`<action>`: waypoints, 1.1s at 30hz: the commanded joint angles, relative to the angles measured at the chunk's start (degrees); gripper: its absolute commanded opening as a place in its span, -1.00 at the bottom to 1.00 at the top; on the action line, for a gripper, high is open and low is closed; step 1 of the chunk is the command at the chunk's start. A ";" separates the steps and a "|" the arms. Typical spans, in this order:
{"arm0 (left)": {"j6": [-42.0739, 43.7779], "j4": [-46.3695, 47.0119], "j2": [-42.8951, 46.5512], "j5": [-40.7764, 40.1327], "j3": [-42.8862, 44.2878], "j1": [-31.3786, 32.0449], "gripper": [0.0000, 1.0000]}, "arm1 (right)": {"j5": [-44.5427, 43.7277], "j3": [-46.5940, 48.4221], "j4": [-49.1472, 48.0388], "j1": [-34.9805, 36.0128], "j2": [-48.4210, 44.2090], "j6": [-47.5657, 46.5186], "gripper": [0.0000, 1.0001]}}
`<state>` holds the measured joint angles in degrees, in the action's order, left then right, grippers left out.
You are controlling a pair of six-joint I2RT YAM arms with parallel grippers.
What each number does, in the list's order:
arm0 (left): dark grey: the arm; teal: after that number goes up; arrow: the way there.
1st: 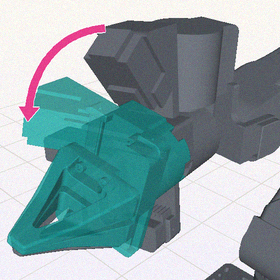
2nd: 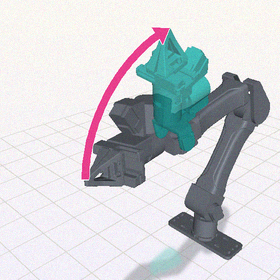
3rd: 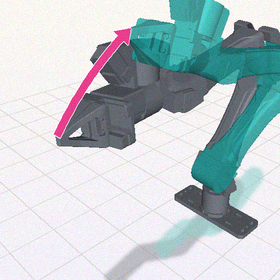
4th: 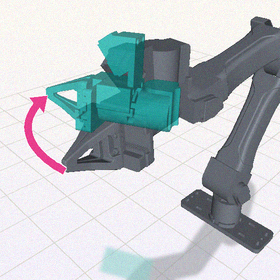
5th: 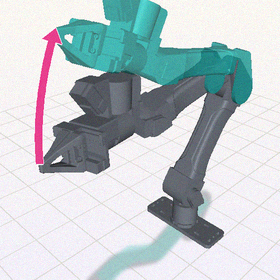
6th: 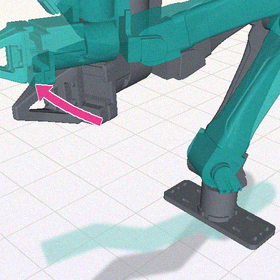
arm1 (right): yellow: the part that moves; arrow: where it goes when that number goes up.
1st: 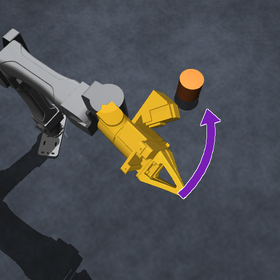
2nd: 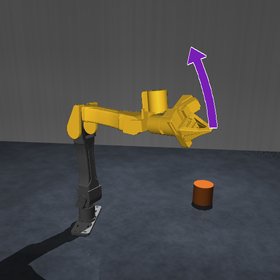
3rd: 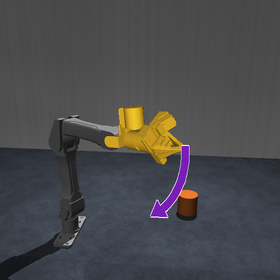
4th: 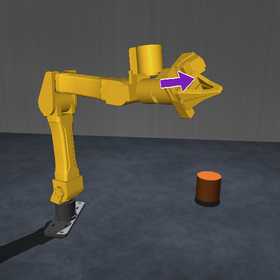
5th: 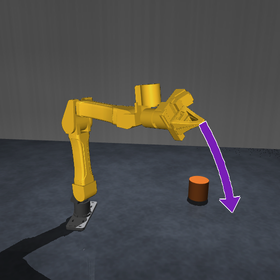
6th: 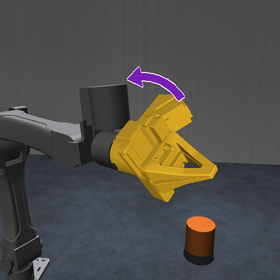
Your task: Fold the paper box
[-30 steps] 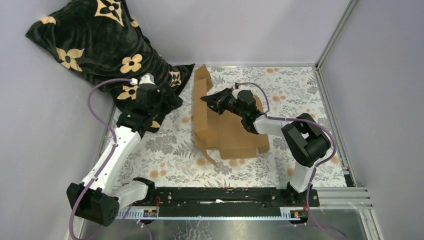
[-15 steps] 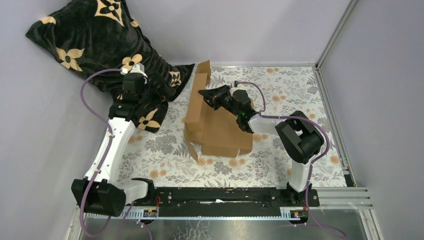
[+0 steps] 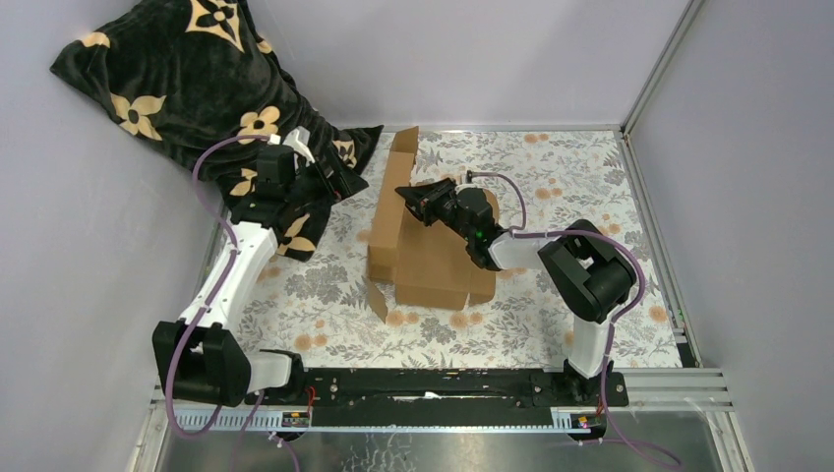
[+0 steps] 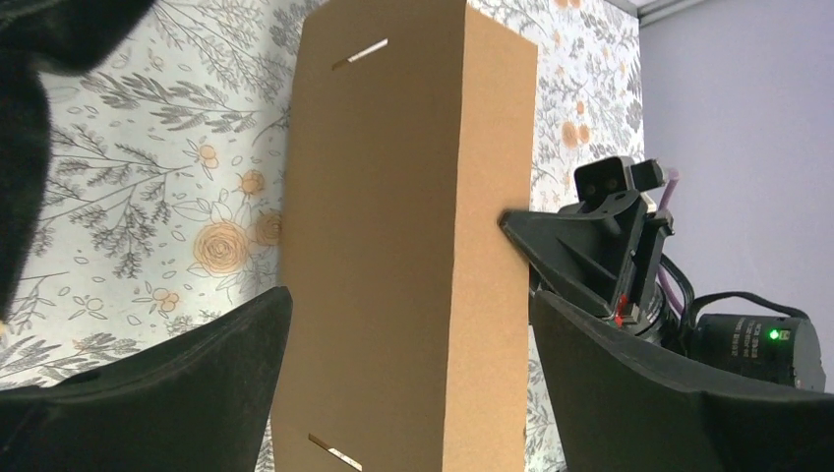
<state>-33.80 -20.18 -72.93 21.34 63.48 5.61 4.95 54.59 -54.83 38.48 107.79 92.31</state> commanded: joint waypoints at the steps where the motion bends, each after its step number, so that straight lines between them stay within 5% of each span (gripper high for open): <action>1: 0.41 6.95 0.03 5.65 -2.18 -0.26 0.97 | -1.09 0.73 -2.30 0.86 1.34 -1.35 -0.56; 9: 0.72 8.84 -0.26 7.24 -4.75 0.21 0.97 | 0.50 3.07 -1.38 0.93 4.01 -1.78 -0.53; 20: 4.31 6.78 -4.99 -2.44 -4.32 4.57 0.90 | 3.11 6.75 1.55 0.94 5.27 -4.35 -0.44; 33: 6.27 5.90 -7.58 -6.29 -3.53 6.37 0.87 | 5.76 7.86 6.62 0.27 1.67 -8.31 0.05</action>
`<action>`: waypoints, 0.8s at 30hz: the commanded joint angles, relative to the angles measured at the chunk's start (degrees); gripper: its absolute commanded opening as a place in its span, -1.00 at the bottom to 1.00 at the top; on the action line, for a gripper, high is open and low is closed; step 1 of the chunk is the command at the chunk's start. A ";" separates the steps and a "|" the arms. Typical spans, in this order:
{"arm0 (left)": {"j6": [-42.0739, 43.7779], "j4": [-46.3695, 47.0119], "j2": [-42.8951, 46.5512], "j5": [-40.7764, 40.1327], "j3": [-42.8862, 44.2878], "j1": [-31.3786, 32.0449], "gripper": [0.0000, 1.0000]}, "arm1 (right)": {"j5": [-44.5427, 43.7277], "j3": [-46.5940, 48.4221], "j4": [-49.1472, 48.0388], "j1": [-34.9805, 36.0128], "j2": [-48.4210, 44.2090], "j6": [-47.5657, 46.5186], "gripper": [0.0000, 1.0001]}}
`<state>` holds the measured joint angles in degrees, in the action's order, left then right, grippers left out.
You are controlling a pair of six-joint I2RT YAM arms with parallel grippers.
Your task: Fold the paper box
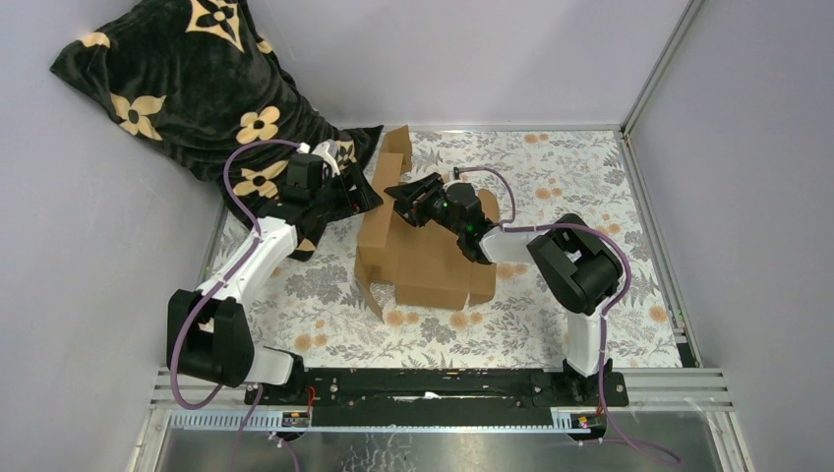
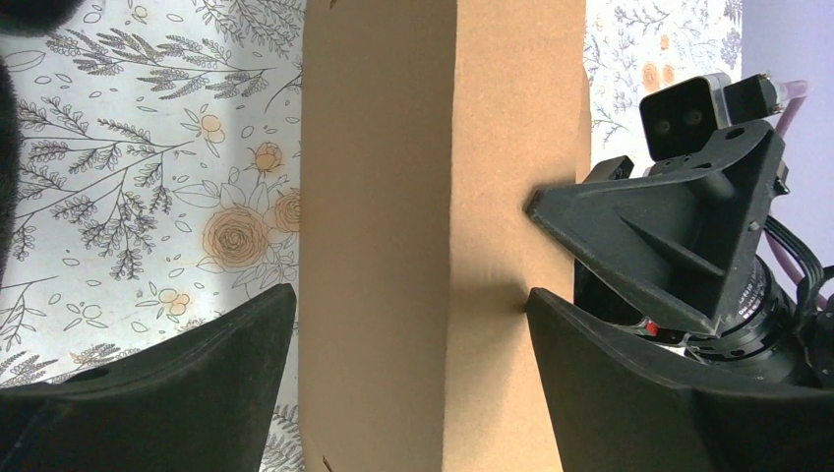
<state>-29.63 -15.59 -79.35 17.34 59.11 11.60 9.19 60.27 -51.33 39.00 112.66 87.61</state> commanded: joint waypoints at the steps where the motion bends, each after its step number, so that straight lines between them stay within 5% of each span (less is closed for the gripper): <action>1: 2.19 1.27 -1.23 -2.38 0.85 0.44 0.87 | 1.72 2.14 3.92 -0.45 -3.82 -4.04 0.07; 11: 3.20 0.20 -1.39 -3.87 1.26 0.45 0.86 | 4.74 -5.47 12.32 -6.24 -14.74 -11.65 0.20; 18: 4.17 -0.74 -1.16 -3.68 2.04 0.42 0.86 | 6.19 -8.74 29.12 -13.16 -21.64 -29.04 0.18; 24: 5.34 -1.77 -1.49 -4.69 2.51 0.45 0.86 | 6.17 -4.25 41.45 -15.45 -18.69 -41.68 0.17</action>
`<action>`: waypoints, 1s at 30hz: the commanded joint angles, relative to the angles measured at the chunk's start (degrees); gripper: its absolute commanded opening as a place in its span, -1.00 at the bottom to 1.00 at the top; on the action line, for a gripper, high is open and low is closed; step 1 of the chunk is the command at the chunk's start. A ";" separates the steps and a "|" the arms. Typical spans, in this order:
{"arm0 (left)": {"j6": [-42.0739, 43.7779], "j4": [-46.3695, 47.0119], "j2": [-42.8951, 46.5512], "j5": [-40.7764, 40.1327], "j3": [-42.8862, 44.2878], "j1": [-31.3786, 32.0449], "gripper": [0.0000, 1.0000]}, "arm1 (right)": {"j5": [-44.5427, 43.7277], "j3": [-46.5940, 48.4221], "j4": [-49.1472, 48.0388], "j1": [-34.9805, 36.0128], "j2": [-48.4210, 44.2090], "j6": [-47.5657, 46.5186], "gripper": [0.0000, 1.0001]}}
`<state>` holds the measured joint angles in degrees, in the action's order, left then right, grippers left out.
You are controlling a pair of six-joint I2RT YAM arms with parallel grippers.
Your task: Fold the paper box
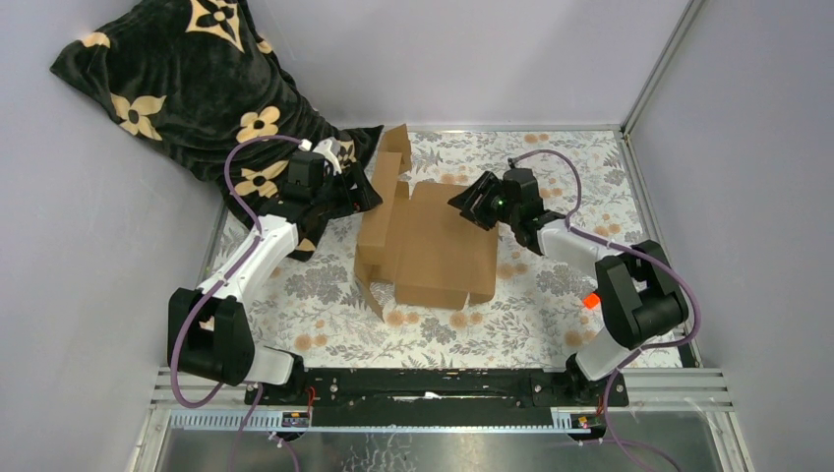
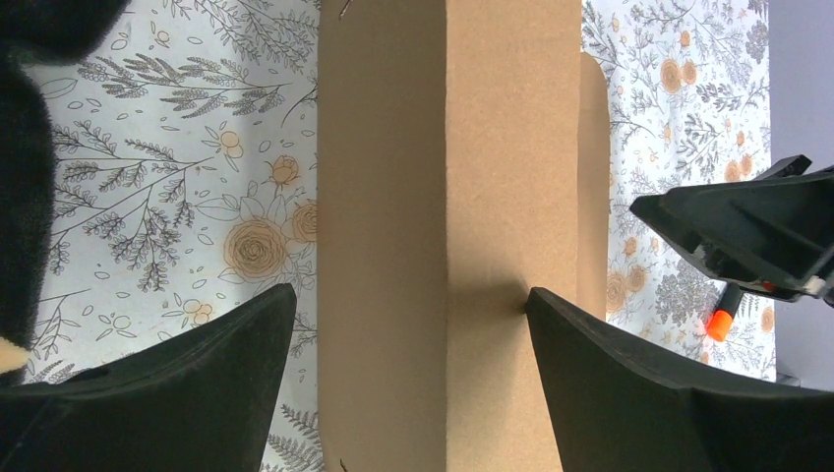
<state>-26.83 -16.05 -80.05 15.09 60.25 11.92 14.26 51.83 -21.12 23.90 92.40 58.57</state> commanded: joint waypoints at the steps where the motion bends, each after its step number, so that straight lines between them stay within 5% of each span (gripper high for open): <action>1: 2.63 -1.49 -0.75 -2.70 1.36 0.12 0.86 | 1.27 5.58 13.28 -0.42 2.70 -14.68 0.16; 12: 3.61 -1.92 -1.49 -3.94 1.94 0.05 0.86 | 3.54 2.42 15.97 -0.04 3.93 -21.95 0.03; 18: 3.96 -1.88 -2.33 -3.60 3.28 0.03 0.86 | 0.36 -1.17 17.01 5.66 2.06 -22.80 0.00; 30: 5.02 -2.34 -5.03 -2.77 7.90 0.01 0.86 | -6.93 -14.28 18.31 12.84 -9.06 -20.34 -0.04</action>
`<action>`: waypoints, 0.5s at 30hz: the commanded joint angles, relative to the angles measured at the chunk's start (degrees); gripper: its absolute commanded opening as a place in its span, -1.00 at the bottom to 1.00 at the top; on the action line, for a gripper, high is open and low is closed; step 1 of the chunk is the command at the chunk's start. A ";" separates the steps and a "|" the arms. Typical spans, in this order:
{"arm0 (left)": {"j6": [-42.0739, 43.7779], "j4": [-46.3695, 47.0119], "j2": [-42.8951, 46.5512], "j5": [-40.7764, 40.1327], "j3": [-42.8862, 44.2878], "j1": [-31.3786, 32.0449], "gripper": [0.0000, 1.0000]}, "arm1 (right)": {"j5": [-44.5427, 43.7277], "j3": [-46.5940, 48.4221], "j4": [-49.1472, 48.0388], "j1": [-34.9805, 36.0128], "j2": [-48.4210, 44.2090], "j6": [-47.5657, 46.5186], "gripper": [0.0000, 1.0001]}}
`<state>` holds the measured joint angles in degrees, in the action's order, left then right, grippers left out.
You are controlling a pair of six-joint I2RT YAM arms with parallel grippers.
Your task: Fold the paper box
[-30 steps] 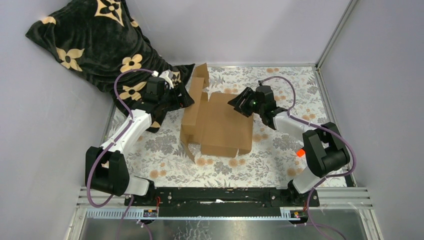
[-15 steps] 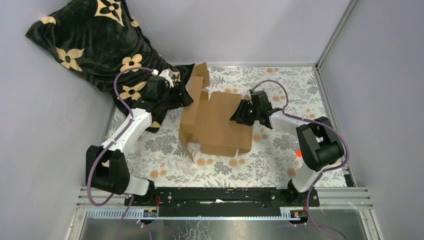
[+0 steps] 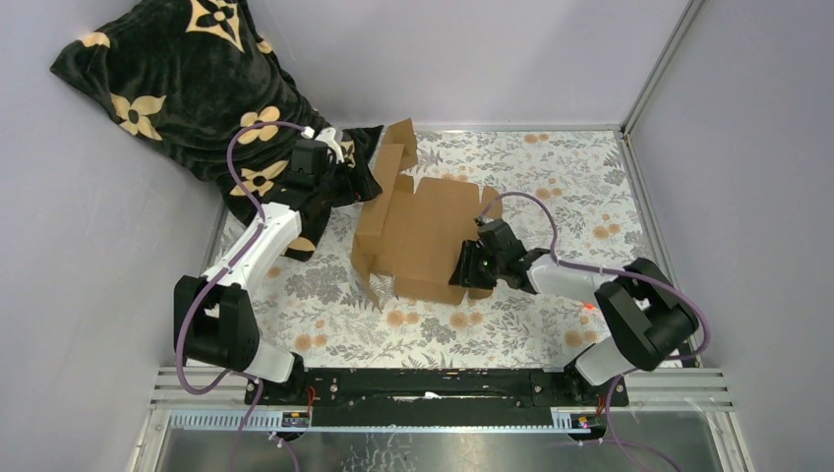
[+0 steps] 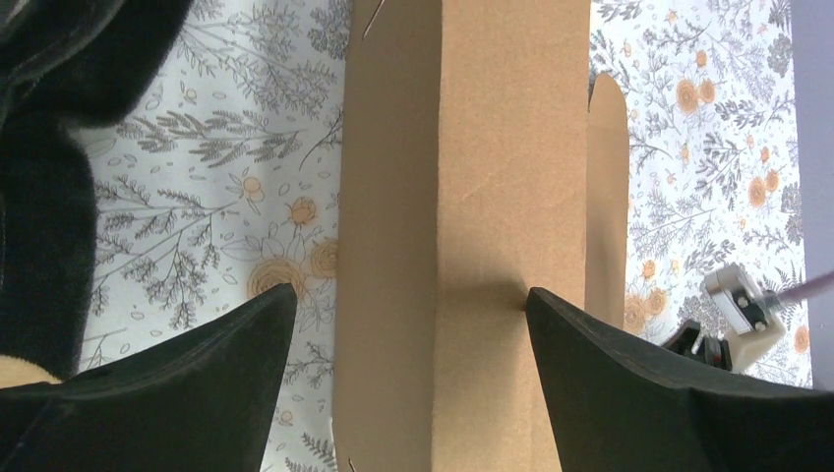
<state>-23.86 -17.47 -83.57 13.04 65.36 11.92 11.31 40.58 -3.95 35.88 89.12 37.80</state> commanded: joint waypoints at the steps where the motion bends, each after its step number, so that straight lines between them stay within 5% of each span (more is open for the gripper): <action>1: 2.12 -0.92 -1.77 -0.70 3.12 0.03 0.86 | -4.42 -3.71 1.62 1.10 -6.94 0.45 -0.04; 15: 2.71 0.82 -5.84 1.14 6.26 0.03 0.86 | -6.36 -10.31 3.00 6.54 -13.57 3.31 -0.05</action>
<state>-23.20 -17.56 -87.72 13.23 69.43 11.92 6.57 31.48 -1.56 40.36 78.06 39.33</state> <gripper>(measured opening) 0.931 0.480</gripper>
